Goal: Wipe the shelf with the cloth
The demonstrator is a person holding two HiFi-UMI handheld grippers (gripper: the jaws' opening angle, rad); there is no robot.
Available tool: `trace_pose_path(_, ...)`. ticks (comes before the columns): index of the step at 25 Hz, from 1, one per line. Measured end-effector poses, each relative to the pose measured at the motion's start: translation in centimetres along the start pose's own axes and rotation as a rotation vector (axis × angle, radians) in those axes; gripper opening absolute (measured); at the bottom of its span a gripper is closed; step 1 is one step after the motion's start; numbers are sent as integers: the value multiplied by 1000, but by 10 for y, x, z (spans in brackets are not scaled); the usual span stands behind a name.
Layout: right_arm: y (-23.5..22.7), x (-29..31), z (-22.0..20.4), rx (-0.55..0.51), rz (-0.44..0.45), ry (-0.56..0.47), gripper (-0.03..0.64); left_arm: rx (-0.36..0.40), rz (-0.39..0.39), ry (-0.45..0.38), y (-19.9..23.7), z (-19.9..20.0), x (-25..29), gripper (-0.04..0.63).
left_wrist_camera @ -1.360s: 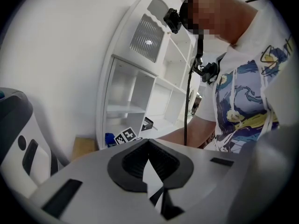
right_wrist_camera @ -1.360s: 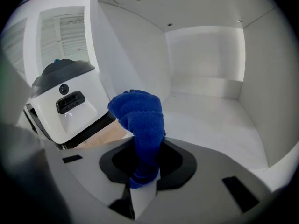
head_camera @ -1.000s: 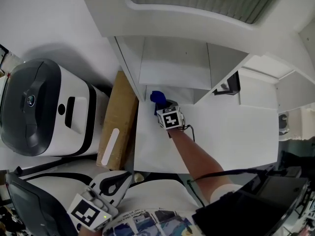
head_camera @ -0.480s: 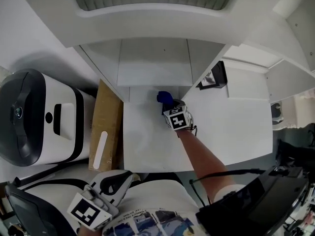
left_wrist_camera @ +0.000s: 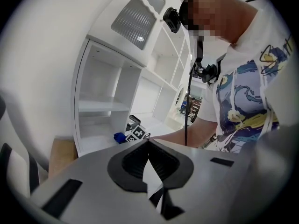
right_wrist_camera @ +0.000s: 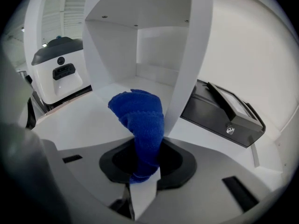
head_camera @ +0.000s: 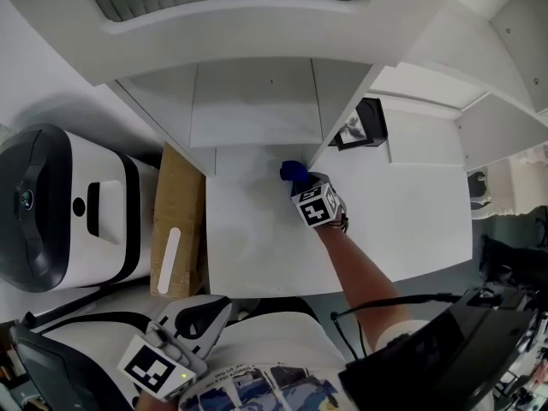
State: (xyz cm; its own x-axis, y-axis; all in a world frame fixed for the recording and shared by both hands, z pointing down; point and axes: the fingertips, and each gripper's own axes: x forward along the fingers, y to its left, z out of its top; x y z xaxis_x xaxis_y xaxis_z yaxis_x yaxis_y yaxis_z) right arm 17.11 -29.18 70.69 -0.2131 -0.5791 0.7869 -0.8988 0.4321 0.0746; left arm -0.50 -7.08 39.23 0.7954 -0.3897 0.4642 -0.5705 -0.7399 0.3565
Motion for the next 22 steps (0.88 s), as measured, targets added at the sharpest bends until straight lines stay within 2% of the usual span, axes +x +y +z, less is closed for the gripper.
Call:
trace_pose_path(3,-5,-3,-6,16,-5,23,101,28,6,-9,-4,2,-5,12)
trace_pose_path(7,-10,-7,-13,52,-8,43,101,122,12,-41,-7,3,-16,12)
trace_pose_path(14,2,-45,-33,165,2,20,101,142,6,-82,-21,-4,-43,12)
trace_pose_path(22,63,-117,-68,254,69,-23,101,153,-26,-124,-49,-26,-84,12)
